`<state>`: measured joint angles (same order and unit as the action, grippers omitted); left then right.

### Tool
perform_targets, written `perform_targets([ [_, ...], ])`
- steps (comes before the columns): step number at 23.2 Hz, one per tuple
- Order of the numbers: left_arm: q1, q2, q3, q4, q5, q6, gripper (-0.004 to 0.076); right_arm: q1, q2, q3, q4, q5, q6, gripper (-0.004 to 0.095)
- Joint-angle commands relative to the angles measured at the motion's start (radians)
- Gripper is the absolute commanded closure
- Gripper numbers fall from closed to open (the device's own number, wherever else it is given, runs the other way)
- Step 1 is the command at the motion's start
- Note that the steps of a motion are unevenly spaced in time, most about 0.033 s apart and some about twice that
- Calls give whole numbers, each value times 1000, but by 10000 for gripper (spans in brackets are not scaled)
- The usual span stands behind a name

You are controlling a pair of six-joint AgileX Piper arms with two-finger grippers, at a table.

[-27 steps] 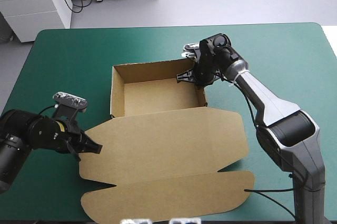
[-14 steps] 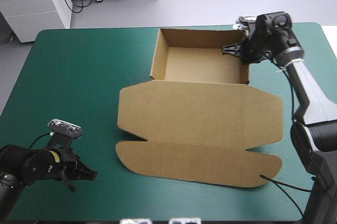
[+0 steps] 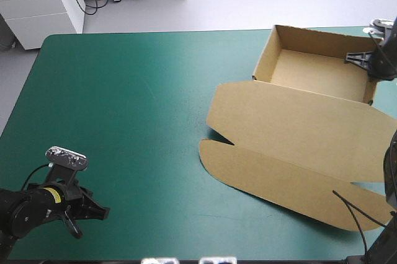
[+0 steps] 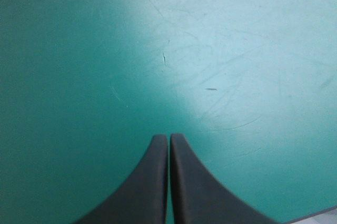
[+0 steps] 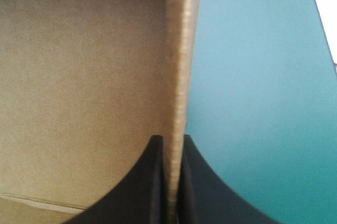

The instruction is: Fold the box

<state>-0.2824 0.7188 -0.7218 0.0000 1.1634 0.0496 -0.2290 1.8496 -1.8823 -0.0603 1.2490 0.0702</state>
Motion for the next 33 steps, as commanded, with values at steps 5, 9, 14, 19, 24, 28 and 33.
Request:
perform_targets([
  [5, -2, -5, -21, -13, -28, -9, 731, -141, -16, 14, -32, -24, -40, 927],
  [9, -2, -5, -21, -11, -28, -9, 731, -156, 42, 14, -49, -32, -42, 927],
  [14, -2, -5, -21, 18, -28, -9, 731, -156, 91, 15, -50, -1, -35, 818],
  [19, -2, -5, -21, 33, -28, -11, 731, -156, 79, 15, -44, -1, -42, 563],
  [24, -2, -5, -21, 33, -28, -40, 731, -156, -4, 15, -17, -1, -44, 551],
  [28, -2, -5, -21, 33, -31, -40, 731, -156, -116, 15, 108, -1, -61, 554],
  [33, -2, -27, -19, 83, -120, -55, 731, -156, -279, 94, 405, -1, -258, 624],
])
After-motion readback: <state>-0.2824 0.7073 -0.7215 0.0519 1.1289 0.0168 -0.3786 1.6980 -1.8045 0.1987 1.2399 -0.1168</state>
